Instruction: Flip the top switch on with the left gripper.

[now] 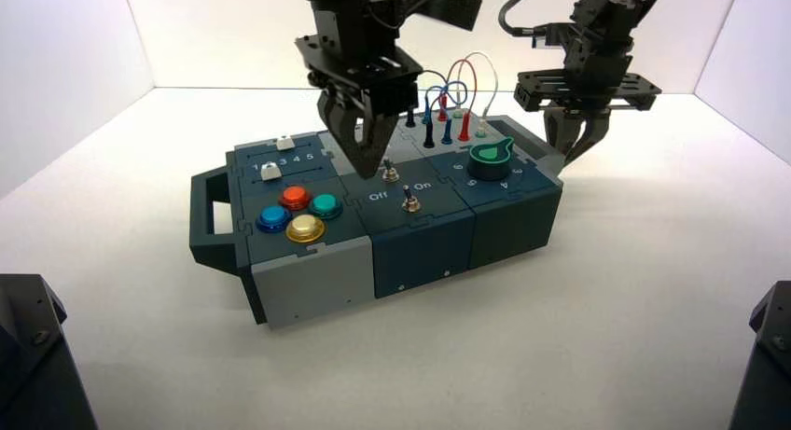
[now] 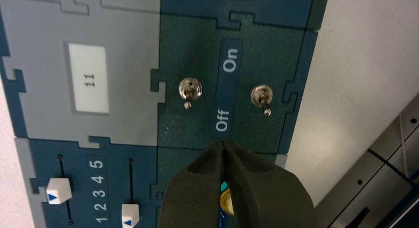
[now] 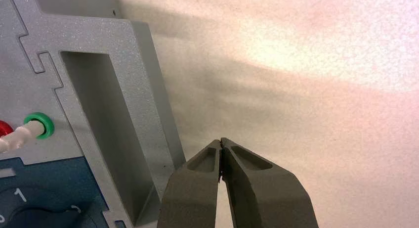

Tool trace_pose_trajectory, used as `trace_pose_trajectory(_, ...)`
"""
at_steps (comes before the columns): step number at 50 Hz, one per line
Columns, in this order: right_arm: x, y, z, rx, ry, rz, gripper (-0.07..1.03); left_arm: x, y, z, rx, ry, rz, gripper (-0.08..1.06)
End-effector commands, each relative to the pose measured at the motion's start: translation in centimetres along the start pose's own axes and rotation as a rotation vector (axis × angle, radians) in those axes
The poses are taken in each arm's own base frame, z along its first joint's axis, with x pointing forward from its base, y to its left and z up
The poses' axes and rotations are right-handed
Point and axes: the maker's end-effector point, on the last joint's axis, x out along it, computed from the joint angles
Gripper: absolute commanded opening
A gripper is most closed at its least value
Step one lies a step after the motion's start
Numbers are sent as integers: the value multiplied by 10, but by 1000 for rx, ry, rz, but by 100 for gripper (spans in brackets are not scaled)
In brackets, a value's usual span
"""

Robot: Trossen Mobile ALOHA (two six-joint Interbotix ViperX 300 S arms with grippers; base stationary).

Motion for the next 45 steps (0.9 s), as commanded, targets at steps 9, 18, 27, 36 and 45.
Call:
trace_pose_trajectory(9,-8,4,10,-5,-33,6,-2,-4,1,10,21,-36,10,-3)
trace_pose_trajectory(18,-8,4,9,-5,-32,6,-2,-1,2,13,27,-32,11,-3)
trace_pose_trajectory(27,-8,4,8,-6,-29,6,-2,1,3,18,34,-36,13,-3)
trace_pose_trajectory(36,-8,4,9,-6,-30,6,-2,1,5,25,42,-43,16,-3)
trace_pose_trajectory(45,-8,4,8,-6,-29,6,-2,3,7,30,56,-43,20,-3)
